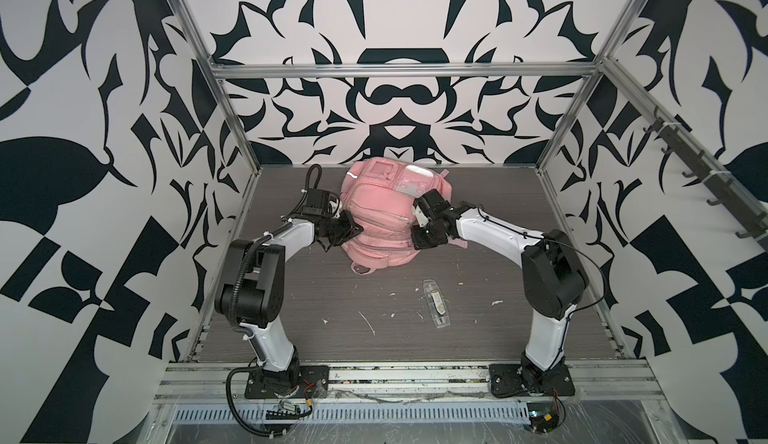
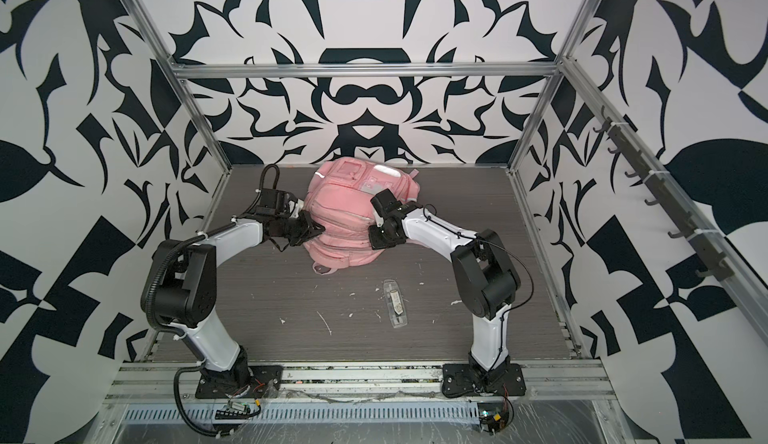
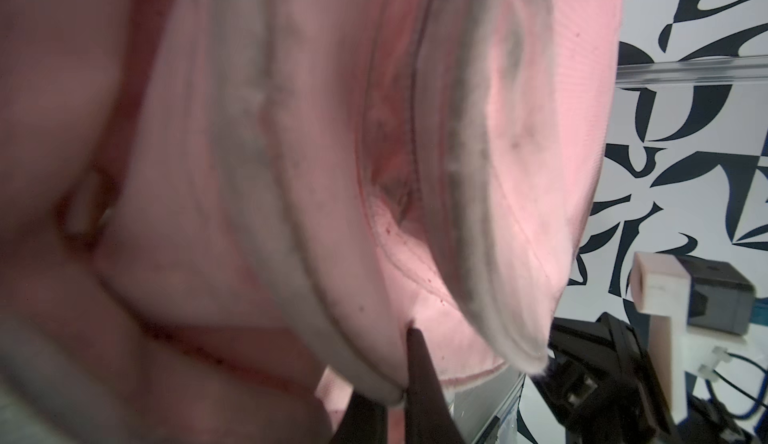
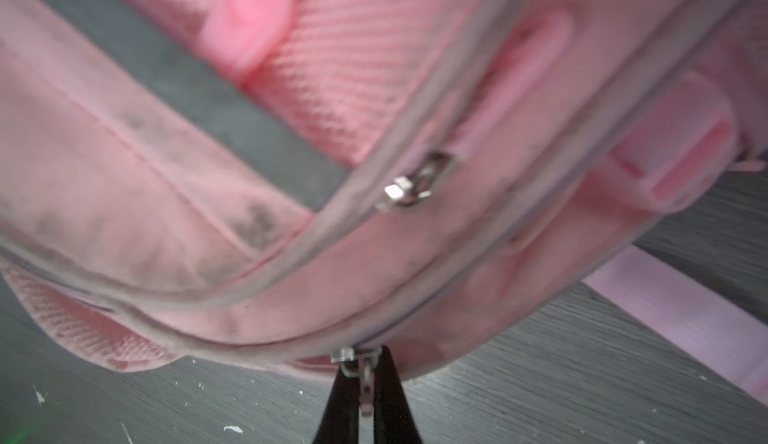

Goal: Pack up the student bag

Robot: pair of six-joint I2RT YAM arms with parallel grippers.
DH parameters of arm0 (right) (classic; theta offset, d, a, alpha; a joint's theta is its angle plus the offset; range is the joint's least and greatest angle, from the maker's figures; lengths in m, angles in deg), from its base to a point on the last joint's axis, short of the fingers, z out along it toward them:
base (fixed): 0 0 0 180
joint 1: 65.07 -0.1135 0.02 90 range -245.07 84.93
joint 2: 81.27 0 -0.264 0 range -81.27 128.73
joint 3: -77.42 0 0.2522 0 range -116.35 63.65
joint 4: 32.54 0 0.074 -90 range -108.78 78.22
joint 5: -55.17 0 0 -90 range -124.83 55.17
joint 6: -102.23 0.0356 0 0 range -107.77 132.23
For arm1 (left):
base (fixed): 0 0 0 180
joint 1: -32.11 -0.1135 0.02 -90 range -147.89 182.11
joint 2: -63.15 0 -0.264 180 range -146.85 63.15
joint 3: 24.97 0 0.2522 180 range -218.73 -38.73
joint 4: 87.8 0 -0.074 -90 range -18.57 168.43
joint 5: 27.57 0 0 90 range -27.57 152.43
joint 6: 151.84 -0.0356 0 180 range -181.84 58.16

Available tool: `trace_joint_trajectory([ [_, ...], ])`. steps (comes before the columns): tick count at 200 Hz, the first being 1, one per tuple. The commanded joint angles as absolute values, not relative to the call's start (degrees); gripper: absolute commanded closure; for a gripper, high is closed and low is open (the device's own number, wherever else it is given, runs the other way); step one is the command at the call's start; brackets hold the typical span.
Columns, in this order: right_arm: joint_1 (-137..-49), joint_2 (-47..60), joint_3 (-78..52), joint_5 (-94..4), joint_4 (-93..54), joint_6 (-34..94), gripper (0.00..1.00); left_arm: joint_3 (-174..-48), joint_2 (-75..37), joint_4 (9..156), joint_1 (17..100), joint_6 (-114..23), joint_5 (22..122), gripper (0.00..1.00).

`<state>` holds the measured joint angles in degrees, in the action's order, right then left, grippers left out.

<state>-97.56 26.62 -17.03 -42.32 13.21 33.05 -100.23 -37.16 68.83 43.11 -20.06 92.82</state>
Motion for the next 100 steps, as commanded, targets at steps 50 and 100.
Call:
trace_joint_trajectory([
  [50, -97.93, 22.79, -15.28, -41.33, 14.52, 34.09, 1.00, -105.24, -39.61, 66.79, 41.00, -20.90, 88.97, 0.97],
  [100, -103.89, 24.81, -16.76, -41.25, 13.69, 34.28, 1.00, -107.63, -41.78, 67.27, 41.51, -19.30, 91.94, 0.68],
])
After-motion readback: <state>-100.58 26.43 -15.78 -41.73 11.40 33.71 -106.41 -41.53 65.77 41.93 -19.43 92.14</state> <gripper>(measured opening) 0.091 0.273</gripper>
